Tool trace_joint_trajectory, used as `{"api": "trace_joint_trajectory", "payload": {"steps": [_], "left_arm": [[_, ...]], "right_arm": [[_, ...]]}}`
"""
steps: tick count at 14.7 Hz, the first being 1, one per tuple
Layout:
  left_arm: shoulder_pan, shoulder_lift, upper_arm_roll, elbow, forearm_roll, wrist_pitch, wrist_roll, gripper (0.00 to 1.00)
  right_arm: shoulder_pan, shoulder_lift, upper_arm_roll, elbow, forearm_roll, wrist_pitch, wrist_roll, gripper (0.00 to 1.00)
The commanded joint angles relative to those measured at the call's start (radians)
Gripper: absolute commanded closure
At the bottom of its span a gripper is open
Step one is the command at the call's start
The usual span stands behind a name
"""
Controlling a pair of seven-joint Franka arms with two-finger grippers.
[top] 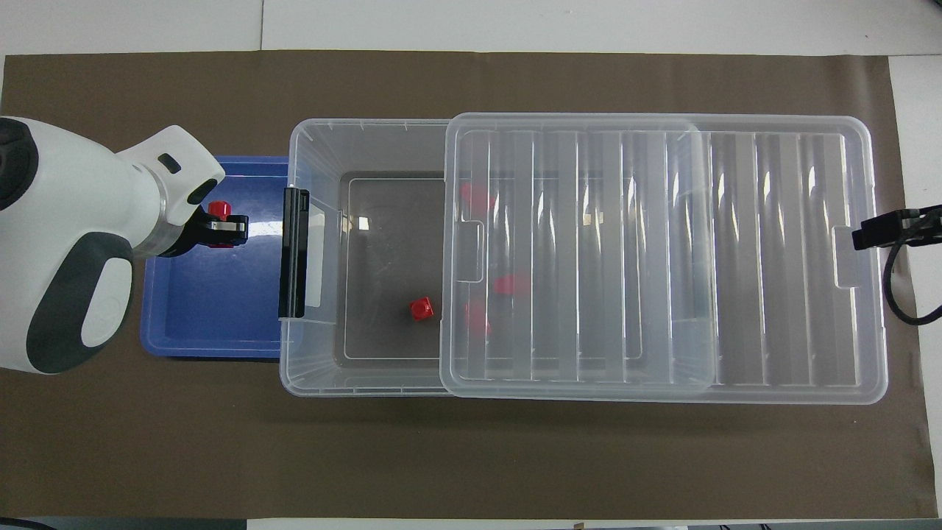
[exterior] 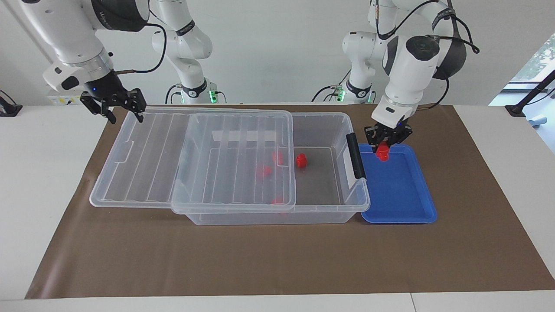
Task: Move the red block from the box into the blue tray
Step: 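Lift the red block with the left gripper over the blue tray, then lower the red block into the blue tray and open the left gripper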
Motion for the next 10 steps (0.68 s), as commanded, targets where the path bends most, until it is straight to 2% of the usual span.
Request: {"api": "trace_joint_trajectory", "payload": {"steps": [1,3,6,10], "left_arm": [[0.051,-0.011,-0.009,-0.087,0.007,0.105,0.05,1.0],[0.074,0.015,-0.009,-0.107,0.007,0.135,0.052,1.0],[0.107,0.068,-0.009,-0.153,0.007,0.282,0.058,1.0],[0.148,0.125,-0.009,-0.173,0.007,0.353,0.073,1.0]], "right_arm": [[-0.087,-0.024,0.006,-0.088,-0.006,0.095,-0.077,1.0],[-0.103,-0.015,0.004,-0.111,-0.005,0.145,-0.136,1.0],[-0.17,0.071,0.003,-0.12,-0.006,0.228,-0.175,1.0],[-0.172,0.105,0.004,-0.12,-0.003,0.244,-0.196,1.0]]}}
